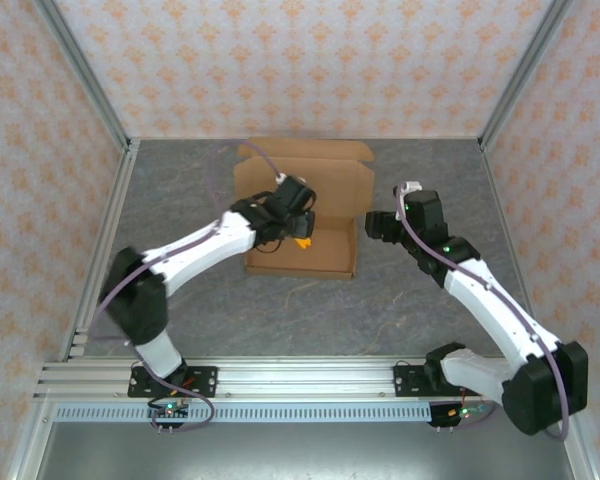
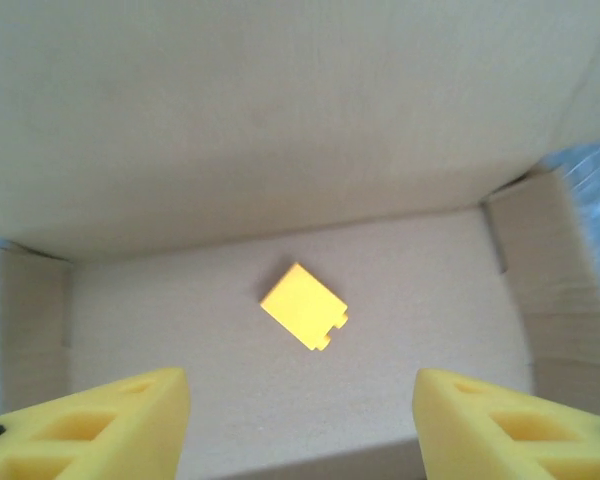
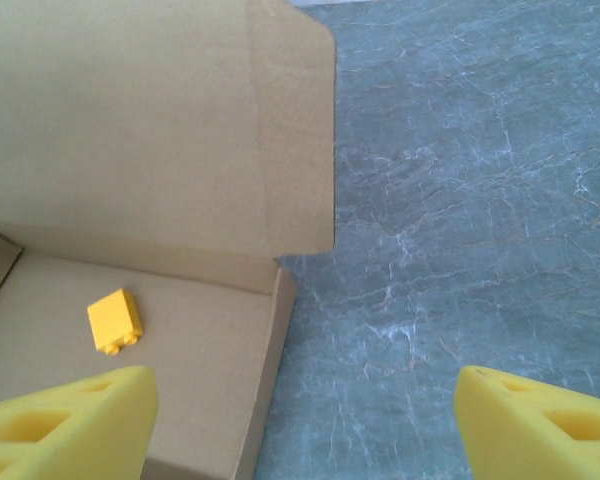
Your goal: Fold the paper box
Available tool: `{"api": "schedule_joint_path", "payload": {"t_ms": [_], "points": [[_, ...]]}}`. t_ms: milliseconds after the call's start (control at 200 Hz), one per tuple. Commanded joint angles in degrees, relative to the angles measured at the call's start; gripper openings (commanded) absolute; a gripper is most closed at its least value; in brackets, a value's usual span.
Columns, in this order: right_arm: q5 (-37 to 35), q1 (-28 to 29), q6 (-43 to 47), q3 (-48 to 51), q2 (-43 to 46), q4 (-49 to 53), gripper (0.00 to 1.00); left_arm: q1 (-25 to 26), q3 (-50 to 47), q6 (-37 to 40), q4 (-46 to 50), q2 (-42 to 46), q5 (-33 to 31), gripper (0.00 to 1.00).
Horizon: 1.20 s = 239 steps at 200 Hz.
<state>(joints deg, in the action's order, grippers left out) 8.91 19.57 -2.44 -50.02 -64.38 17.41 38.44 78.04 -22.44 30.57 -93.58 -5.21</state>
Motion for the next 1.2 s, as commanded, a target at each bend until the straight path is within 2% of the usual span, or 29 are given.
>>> {"api": "schedule_joint_path", "payload": {"t_ms": [0, 175, 240, 345, 455, 631, 791, 931, 1191], "points": [[4.7, -3.1, -0.7, -4.5, -4.9, -5.1, 0.78, -6.1, -4.9, 5.1, -2.3, 6.4, -1.4, 0.64], [11.2, -6.7, 6.4, -8.2, -10.4, -8.0, 0.78, -19.1, -10.6, 11.0, -8.6, 14.1, 7.8, 0.72], [17.2, -9.2, 8.5, -9.9, -12.2, -8.3, 0.79, -23.1, -10.6, 14.7, -10.1, 15.0, 11.1, 0.75], [24.2, -12.0, 12.4, -14.0, -16.9, -6.3, 0.78, -28.7, -10.0, 20.6, -12.5, 13.9, 17.7, 0.82], [27.7, -12.2, 16.0, -17.7, -21.3, -3.8, 0.77, -34.0, -6.8, 24.1, -12.2, 10.1, 26.1, 0.83], [27.1, -12.5, 19.8, -21.3, -26.3, -2.5, 0.7, -34.8, -0.4, 31.6, -8.8, 2.7, 32.5, 0.84], [29.7, -13.3, 22.2, -25.7, -30.1, 0.2, 0.65, -35.0, 5.4, 36.2, -4.5, -3.5, 33.8, 0.84], [32.9, -13.2, 23.7, -29.5, -34.0, 2.6, 0.58, -35.8, 7.7, 36.4, -4.3, -6.4, 36.1, 0.82], [33.6, -13.2, 25.2, -31.5, -36.4, 3.7, 0.49, -35.9, 12.4, 36.6, -2.9, -12.1, 41.3, 0.76]]}}
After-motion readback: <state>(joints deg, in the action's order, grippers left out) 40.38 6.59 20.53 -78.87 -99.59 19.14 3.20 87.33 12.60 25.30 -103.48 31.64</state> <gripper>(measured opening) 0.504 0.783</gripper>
